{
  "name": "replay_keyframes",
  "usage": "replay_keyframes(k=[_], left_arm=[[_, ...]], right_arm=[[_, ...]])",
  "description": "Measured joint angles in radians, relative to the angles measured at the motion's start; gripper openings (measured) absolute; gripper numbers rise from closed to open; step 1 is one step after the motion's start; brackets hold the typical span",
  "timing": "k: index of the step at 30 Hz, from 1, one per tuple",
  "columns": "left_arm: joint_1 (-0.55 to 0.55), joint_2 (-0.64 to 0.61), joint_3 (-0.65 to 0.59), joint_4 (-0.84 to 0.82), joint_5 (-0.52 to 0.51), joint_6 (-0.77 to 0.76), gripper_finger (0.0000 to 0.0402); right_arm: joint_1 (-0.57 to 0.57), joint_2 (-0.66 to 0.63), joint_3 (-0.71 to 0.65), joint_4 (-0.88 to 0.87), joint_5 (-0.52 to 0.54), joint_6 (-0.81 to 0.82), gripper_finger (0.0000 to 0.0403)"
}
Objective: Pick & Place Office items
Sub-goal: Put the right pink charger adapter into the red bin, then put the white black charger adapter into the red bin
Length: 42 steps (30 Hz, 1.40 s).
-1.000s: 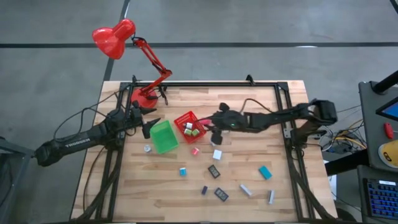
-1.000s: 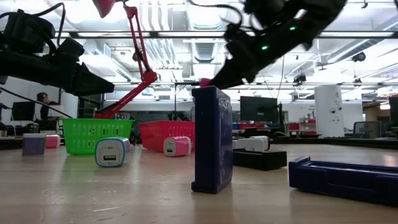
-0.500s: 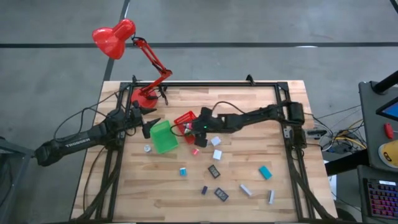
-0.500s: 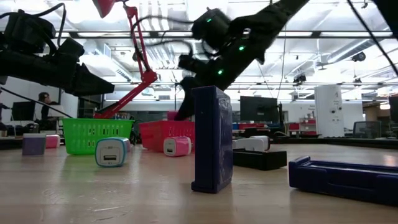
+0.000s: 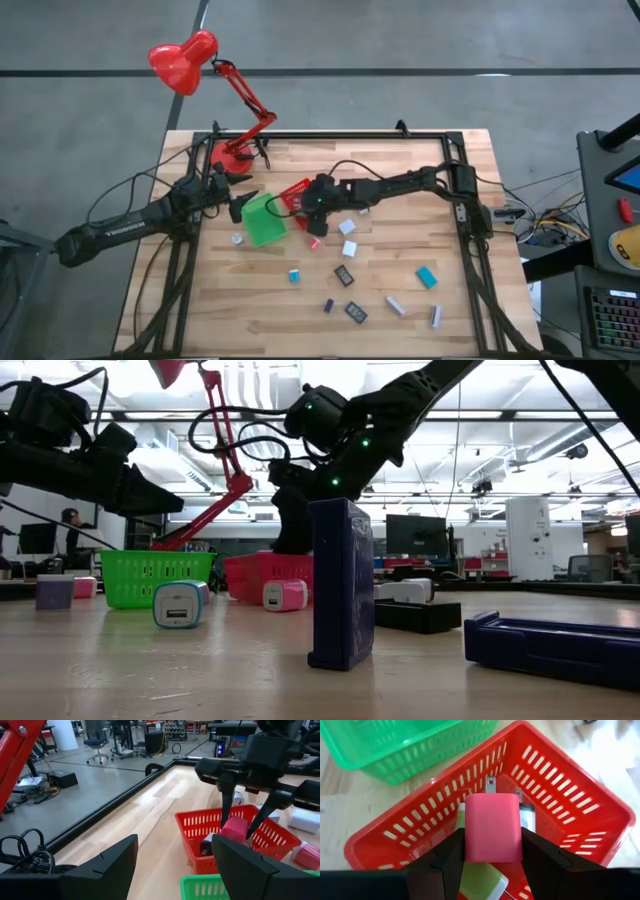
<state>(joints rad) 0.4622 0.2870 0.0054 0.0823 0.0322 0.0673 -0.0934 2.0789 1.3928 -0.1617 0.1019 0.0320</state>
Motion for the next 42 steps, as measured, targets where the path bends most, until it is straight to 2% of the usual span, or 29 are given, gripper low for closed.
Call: replay_keyframes(k=[8,23,29,35,42], left_arm=[[0.000,0.000,0.000,-0.003,0.000,0.000,0.0257],[0.000,0.000,0.000,-0.005,0.000,0.000,0.0257],[0.000,0.000,0.000,-0.005,0.000,0.000,0.0257],[0.000,0.000,0.000,-0.005,0.000,0.000,0.0257],[0.000,0.003,0.000,-0.010,0.000,0.000,0.0257]], right_arm=[[-0.004,0.000,-0.003,-0.011,-0.004,-0.001,0.0194],[-0.009,0.000,-0.003,-0.007,0.002,-0.006,0.0270],[-0.008,-0.013,-0.003,-0.001,0.002,-0.036,0.0265],[-0.005,-0.102,-0.004,0.003,0.010,-0.080,0.0259],[0.020,-0.225,-0.009,-0.113,0.076,-0.130,0.0258]])
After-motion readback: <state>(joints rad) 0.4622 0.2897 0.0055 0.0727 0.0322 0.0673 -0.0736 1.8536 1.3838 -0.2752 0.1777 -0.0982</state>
